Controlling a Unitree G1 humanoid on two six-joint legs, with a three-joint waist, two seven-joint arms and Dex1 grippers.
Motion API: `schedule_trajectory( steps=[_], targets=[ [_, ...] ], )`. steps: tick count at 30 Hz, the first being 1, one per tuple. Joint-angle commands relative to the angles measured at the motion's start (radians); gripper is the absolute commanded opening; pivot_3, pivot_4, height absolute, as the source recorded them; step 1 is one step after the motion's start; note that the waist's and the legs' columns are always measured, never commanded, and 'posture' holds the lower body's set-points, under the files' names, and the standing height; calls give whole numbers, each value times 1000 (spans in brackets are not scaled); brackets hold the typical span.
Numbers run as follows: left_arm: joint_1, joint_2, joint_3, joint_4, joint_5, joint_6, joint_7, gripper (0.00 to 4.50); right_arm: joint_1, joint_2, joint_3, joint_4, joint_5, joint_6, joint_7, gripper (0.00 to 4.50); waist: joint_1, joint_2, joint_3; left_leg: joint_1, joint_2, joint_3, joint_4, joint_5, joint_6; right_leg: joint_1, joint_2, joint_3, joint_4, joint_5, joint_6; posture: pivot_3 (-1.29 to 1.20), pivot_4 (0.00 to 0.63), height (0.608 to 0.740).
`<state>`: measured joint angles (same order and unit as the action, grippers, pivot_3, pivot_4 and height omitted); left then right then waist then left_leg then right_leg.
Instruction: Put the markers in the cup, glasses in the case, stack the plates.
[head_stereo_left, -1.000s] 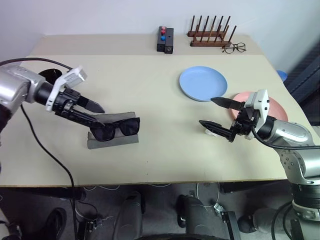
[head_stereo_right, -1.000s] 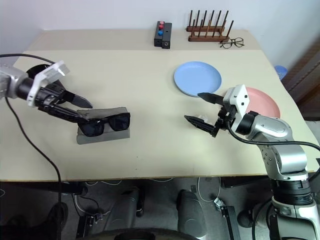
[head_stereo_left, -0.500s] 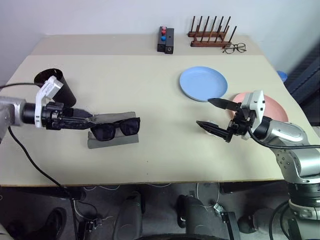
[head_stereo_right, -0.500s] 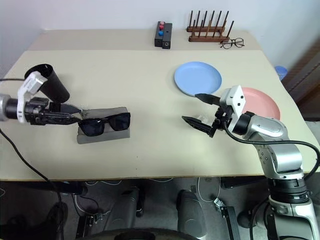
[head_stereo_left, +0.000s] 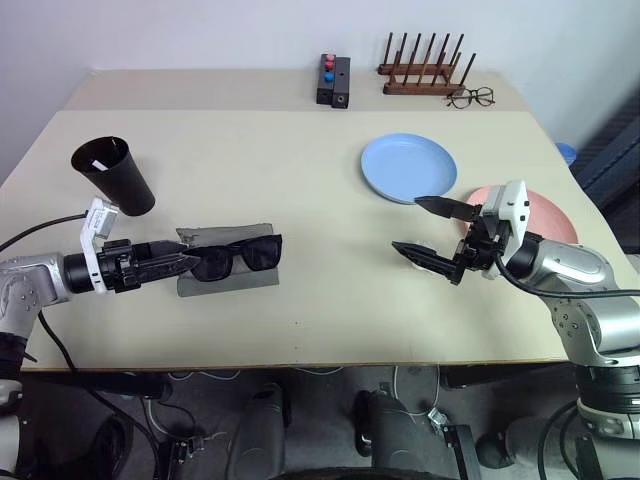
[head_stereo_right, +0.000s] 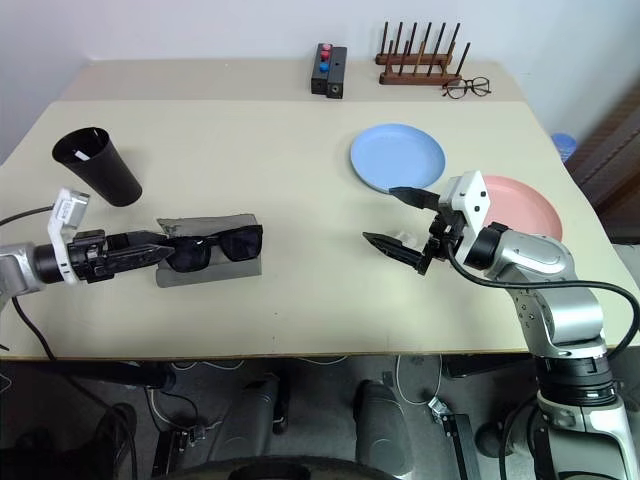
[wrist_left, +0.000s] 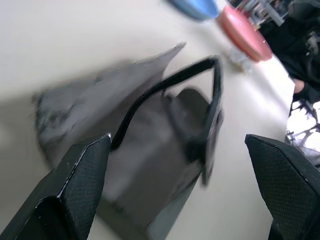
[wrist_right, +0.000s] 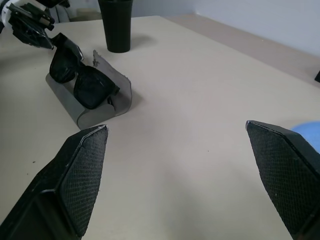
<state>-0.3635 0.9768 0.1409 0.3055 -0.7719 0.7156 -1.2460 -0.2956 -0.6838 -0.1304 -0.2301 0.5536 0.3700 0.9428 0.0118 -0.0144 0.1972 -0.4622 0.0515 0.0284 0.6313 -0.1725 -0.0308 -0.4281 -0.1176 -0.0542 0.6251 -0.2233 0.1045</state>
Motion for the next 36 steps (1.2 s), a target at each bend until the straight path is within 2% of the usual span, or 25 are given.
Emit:
schedule_trajectory(
  steps=[1, 7, 11, 14, 21, 32, 36],
  targets=[
    [12, -39, 87, -45, -25, 13, 44, 4449, -13, -4, -19, -14, 6, -11, 3, 4500, 0, 0, 0, 0, 0, 0, 0, 0, 0, 0, 0, 0, 0, 0, 0, 0, 150, 740],
    [65, -63, 122, -89, -29, 72, 56, 4449, -7, -4, -23, -15, 3, -12, -2, 4500, 0, 0, 0, 0, 0, 0, 0, 0, 0, 0, 0, 0, 0, 0, 0, 0, 150, 740],
    [68, -116, 157, -111, -55, 91, 88, 4449, -6, -4, -17, -8, -11, -22, -4, 4500, 2, 0, 0, 0, 0, 0, 0, 0, 0, 1, 0, 0, -1, 0, 0, 0, 150, 740],
    [80, -138, 163, -137, -51, 96, 101, 3621, -6, -1, -17, -8, -13, -24, -3, 4500, 0, 0, 0, 0, 0, 0, 0, 0, 0, 1, 0, 0, -1, 0, 0, 0, 150, 740],
    [93, -137, 160, -146, -37, 108, 109, 72, -7, 1, -19, -9, -15, -25, -2, 4500, 1, 0, 0, 0, 0, 0, 0, 0, 0, 1, 0, 0, -1, 0, 0, 0, 150, 740],
    [71, -109, 189, -122, -50, 139, 93, 72, -10, 7, -13, -8, -16, -27, -2, 4500, 0, 0, 0, 0, 0, 0, -1, 0, 0, 1, 0, 0, -2, 0, 0, 0, 150, 740],
    [33, -41, 178, -61, -52, 193, 30, 72, -17, 10, -7, -4, -19, -30, 0, 4500, 0, 0, 0, 0, 0, 0, -1, 0, 0, 1, 0, 0, -3, 0, 0, 0, 150, 740]
  ],
)
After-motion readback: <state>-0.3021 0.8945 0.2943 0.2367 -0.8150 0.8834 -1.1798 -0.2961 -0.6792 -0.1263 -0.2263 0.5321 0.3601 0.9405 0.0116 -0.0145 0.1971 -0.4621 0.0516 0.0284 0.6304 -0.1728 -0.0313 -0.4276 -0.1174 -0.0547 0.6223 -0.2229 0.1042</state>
